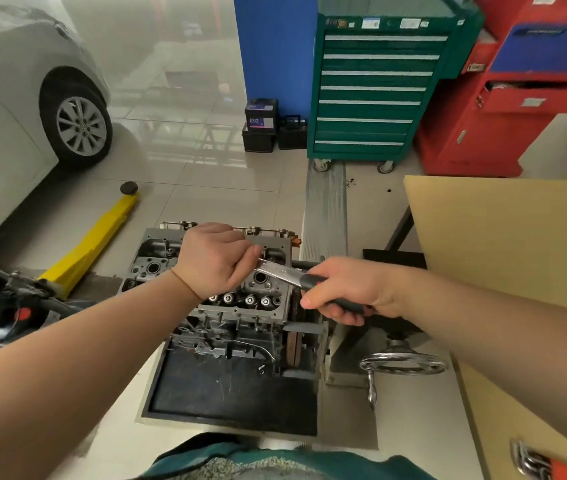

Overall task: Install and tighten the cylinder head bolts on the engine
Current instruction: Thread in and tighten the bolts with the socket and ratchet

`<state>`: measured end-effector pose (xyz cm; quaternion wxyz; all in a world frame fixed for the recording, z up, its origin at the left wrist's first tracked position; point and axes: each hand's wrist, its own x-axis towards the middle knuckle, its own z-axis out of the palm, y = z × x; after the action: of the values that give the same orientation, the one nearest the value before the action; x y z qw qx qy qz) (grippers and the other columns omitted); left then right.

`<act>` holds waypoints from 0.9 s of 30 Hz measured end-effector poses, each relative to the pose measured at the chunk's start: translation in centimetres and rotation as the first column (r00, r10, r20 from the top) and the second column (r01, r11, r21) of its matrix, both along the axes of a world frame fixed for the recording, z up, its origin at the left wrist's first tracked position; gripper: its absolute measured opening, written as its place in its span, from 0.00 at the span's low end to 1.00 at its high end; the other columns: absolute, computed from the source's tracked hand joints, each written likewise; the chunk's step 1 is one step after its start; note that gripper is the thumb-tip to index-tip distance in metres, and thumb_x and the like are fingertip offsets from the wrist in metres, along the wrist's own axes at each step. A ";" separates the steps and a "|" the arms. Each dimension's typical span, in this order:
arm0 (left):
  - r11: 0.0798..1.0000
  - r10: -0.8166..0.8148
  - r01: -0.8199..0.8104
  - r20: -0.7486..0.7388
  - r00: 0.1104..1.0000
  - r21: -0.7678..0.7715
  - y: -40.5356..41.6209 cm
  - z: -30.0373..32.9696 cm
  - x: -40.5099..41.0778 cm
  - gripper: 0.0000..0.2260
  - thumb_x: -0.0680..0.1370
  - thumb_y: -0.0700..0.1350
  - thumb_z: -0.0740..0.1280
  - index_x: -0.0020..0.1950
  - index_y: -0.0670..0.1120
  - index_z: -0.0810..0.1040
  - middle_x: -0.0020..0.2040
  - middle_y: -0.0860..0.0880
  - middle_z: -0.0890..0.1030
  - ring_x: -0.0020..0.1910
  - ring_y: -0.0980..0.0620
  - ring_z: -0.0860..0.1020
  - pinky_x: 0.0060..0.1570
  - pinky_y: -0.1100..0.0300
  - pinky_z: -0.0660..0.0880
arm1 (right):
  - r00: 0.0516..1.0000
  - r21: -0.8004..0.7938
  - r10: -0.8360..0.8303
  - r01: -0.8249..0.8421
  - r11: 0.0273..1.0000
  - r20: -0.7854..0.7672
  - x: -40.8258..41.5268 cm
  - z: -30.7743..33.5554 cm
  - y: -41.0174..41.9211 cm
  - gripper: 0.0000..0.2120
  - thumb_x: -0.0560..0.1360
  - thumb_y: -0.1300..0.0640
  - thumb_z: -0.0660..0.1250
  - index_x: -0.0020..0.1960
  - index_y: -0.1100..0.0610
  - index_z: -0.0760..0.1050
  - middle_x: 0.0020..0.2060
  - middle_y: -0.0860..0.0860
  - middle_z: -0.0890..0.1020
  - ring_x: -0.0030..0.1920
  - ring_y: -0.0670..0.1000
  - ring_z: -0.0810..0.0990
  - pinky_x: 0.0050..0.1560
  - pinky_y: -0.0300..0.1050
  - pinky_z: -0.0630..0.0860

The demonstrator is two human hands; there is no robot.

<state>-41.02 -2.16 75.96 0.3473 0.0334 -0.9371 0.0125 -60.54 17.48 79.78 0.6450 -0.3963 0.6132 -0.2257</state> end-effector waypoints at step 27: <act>0.132 0.422 -0.037 -0.022 0.906 0.991 3.6 -3.0 4.0 0.11 0.84 0.50 0.62 0.65 0.59 0.76 0.59 0.61 0.82 0.56 0.61 0.81 0.58 0.60 0.77 | 0.886 -0.212 -0.317 0.257 0.943 -0.337 8.1 0.0 3.2 0.12 0.76 0.49 0.73 0.58 0.44 0.77 0.37 0.48 0.82 0.30 0.47 0.81 0.31 0.37 0.76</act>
<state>-36.99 1.48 73.00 0.3734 0.3948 -0.6412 -0.5417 -52.48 20.69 79.75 0.4441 -0.3871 0.7542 -0.2899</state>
